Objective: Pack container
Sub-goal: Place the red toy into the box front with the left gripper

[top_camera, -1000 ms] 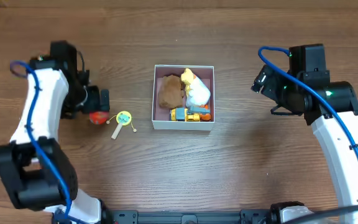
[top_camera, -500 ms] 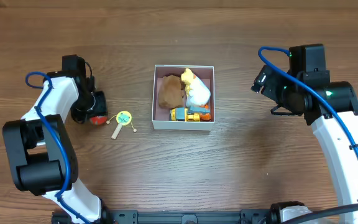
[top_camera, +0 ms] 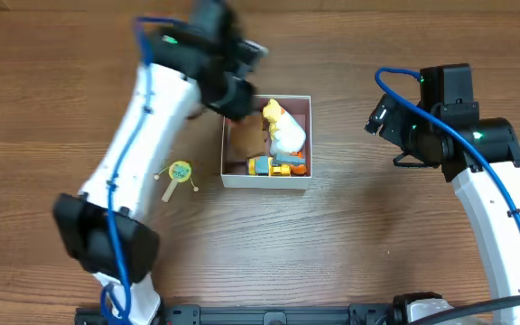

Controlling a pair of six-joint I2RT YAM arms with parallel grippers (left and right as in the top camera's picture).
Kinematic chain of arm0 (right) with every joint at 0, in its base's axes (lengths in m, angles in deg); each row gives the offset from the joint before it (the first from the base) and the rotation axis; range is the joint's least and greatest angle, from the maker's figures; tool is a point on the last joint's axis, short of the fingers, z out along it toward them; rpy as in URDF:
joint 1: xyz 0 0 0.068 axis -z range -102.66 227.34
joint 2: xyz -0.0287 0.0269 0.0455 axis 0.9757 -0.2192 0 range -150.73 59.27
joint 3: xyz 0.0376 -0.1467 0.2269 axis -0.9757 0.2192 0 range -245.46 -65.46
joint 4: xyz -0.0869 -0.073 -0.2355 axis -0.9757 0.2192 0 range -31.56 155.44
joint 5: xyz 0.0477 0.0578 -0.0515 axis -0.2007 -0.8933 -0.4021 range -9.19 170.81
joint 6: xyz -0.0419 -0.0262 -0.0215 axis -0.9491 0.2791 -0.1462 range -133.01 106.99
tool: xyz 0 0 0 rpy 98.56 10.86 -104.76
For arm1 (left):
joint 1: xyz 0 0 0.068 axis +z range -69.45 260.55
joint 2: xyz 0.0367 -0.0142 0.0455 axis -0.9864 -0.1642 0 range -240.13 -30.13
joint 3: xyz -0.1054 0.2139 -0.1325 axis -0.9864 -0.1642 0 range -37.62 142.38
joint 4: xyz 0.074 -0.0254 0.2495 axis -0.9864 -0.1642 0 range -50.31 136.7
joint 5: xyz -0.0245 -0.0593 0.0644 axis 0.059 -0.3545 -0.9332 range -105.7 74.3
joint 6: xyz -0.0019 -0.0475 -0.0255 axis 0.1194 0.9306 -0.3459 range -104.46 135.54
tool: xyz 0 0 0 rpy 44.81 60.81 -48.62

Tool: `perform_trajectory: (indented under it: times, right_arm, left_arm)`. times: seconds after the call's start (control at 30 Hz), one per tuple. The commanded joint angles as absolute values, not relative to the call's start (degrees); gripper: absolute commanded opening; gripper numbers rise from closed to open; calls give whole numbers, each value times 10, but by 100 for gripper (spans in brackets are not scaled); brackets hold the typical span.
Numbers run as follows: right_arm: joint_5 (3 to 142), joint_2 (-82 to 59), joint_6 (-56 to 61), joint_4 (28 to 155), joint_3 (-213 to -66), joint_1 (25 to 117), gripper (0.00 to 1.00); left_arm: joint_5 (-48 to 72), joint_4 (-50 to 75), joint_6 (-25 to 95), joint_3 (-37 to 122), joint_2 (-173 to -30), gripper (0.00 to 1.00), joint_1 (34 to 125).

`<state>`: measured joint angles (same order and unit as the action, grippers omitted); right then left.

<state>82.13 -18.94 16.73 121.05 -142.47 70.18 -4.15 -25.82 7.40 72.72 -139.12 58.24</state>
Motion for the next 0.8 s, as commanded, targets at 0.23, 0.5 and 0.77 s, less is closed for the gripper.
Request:
perform_trajectory:
  times: [0.23,0.5,0.77]
  right_arm:
    - [827,-189,150,1218,-1427,702,98]
    - [833,-189,150,1217,-1427,702,98]
    - [833,-189,135,1220,-1427,702,99]
  left_arm:
    - [-102,-319,66,701,-1508,48,528]
    - [-101,-354,81,731,-1489,59,528]
    - [-193,-413,180,743,-1384,4,552]
